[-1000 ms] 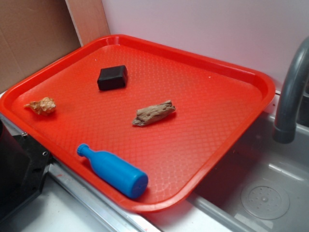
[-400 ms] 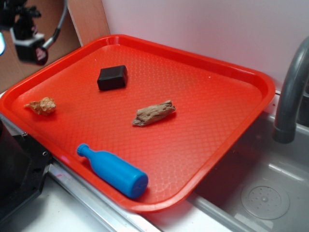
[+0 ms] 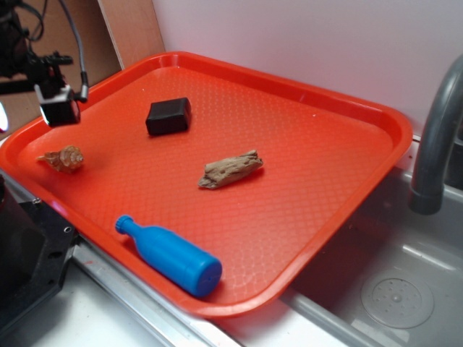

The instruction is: Grab the shell.

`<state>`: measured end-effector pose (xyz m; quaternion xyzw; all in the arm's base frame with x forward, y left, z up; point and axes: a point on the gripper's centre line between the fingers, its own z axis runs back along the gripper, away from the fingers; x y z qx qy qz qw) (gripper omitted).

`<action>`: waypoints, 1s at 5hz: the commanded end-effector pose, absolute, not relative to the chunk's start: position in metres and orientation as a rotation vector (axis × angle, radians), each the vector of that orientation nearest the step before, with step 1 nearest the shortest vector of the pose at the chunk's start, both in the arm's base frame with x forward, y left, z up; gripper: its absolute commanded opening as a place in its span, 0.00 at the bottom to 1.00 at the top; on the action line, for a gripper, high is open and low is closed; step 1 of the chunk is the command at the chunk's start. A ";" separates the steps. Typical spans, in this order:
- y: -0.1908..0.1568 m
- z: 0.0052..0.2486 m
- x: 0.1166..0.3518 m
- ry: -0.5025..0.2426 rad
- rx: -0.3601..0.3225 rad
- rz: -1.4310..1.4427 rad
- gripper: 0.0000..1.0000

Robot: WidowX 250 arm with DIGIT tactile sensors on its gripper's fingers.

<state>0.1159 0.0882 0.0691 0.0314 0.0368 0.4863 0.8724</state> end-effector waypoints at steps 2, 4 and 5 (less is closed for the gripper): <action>0.066 0.022 0.134 0.138 -0.035 1.097 1.00; 0.061 0.023 0.139 0.148 -0.015 1.071 0.00; 0.058 0.029 0.140 0.130 -0.002 1.034 0.00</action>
